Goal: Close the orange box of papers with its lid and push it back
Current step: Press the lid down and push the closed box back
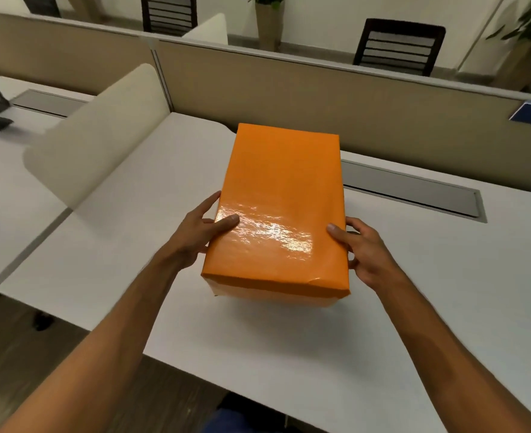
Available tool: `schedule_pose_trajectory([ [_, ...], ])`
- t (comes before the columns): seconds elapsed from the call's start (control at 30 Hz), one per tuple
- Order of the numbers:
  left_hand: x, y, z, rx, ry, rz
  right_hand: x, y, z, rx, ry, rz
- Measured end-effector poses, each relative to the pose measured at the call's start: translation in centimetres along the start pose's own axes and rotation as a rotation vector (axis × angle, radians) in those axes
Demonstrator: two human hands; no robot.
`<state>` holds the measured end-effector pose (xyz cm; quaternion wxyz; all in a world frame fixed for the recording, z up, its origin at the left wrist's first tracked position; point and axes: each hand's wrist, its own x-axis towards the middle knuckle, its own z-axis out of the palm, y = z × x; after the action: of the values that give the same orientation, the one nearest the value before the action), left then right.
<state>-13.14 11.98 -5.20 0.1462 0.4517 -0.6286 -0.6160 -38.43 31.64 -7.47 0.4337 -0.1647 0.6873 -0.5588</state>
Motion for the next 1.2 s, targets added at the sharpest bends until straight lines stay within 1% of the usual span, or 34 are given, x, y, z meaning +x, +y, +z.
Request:
schedule_pose_trajectory([
  [0.17, 0.6, 0.7, -3.7, 0.01, 0.028, 0.0, 2.3, -1.2, 3.9, -0.009, -0.04, 0.008],
  [0.33, 3.5, 1.0, -8.6, 0.03, 0.026, -0.007, 4.9, -2.3, 8.7, -0.012, -0.043, 0.011],
  [0.57, 10.1, 1.3, -17.4, 0.074, -0.026, -0.003, 10.3, -3.7, 17.3, 0.01, -0.004, 0.024],
  [0.87, 20.9, 1.6, -28.4, 0.07, -0.158, -0.08, 17.1, -5.3, 27.9, 0.09, 0.07, 0.078],
  [1.0, 24.8, 1.7, -31.6, 0.058, -0.152, -0.122, 19.7, -5.8, 31.7, 0.11, 0.094, 0.084],
  [1.2, 28.5, 2.2, -34.5, 0.096, -0.145, -0.158, 22.6, -6.2, 35.8, 0.112, 0.139, 0.1],
])
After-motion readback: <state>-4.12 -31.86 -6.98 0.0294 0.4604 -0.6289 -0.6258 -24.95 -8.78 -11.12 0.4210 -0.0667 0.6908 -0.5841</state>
